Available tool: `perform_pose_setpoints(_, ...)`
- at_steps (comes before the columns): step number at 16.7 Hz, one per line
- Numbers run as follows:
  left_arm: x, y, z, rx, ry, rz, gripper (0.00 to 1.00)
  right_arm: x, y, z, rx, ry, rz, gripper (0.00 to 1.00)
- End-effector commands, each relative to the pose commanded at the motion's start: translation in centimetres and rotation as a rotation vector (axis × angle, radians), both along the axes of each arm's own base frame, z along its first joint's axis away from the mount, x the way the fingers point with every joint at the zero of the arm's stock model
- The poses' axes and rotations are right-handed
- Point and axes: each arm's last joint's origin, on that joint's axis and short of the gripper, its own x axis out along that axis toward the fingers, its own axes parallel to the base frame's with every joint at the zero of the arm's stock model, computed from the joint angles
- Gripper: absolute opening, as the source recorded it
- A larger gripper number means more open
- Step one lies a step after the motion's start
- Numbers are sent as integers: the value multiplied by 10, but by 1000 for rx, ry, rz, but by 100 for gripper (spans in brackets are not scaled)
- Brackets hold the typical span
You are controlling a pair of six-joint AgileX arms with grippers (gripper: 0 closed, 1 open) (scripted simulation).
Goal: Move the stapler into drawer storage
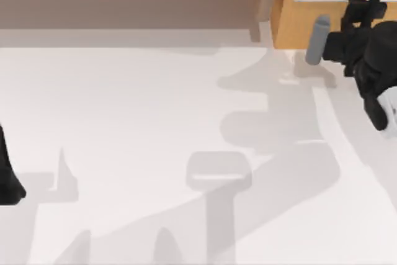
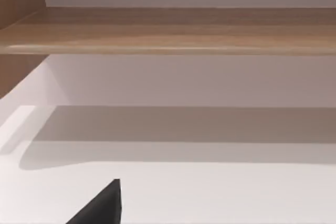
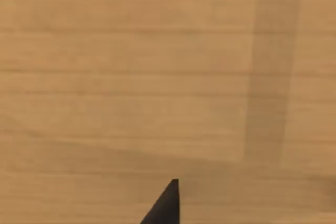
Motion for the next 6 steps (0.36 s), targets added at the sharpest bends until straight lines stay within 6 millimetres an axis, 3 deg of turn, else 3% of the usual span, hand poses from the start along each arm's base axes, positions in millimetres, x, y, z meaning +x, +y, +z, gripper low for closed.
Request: perform_pose_setpoints(6,0,0,0,0,0,0,100,0,0,0,0,0,0,100)
